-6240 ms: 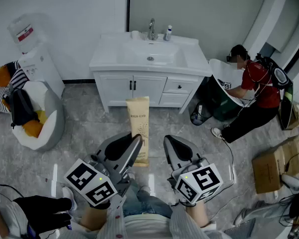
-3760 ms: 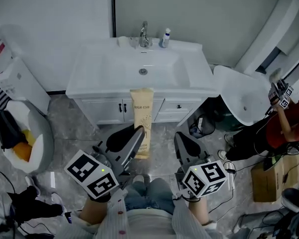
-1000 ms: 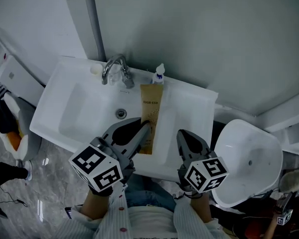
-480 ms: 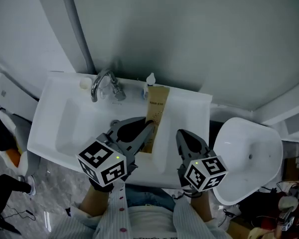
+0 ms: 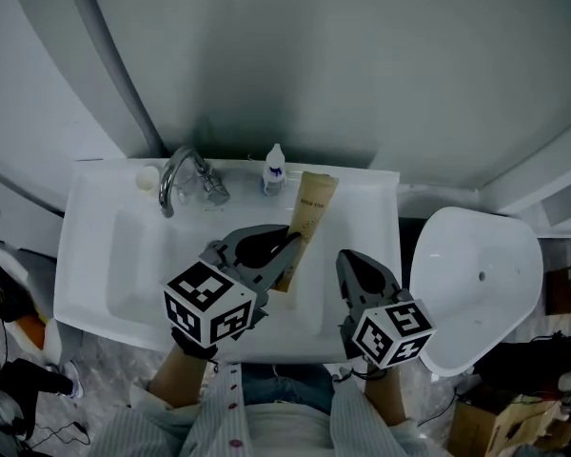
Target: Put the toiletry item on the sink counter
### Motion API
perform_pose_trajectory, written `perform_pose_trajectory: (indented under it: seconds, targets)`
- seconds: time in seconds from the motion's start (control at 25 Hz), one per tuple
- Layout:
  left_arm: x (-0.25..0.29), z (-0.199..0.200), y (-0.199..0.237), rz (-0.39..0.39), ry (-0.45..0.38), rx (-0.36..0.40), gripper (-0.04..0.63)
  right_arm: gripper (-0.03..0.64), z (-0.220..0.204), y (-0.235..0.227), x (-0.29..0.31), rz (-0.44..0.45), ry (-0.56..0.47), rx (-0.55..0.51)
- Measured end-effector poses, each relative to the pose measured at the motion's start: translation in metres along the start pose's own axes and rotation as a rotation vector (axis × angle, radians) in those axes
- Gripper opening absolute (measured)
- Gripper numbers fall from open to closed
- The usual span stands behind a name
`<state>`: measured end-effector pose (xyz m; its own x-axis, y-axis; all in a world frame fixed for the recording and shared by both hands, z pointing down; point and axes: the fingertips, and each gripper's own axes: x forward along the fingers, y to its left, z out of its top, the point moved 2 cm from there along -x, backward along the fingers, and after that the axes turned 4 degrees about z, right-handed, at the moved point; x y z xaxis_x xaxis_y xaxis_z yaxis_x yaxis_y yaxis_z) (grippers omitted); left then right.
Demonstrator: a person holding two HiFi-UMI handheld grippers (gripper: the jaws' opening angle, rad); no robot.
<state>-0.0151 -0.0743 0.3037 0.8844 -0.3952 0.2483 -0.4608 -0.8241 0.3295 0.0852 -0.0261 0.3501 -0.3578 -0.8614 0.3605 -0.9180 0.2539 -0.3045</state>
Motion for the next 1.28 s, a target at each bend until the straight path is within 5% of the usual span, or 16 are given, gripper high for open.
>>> perform_pose_trajectory:
  seconds: [1.28]
  targets:
    - [0.168,-0.061,0.016,-0.119,0.365,0.105,0.046,0.009,-0.021,-0.092,-0.005,0.018,0.081,0.085]
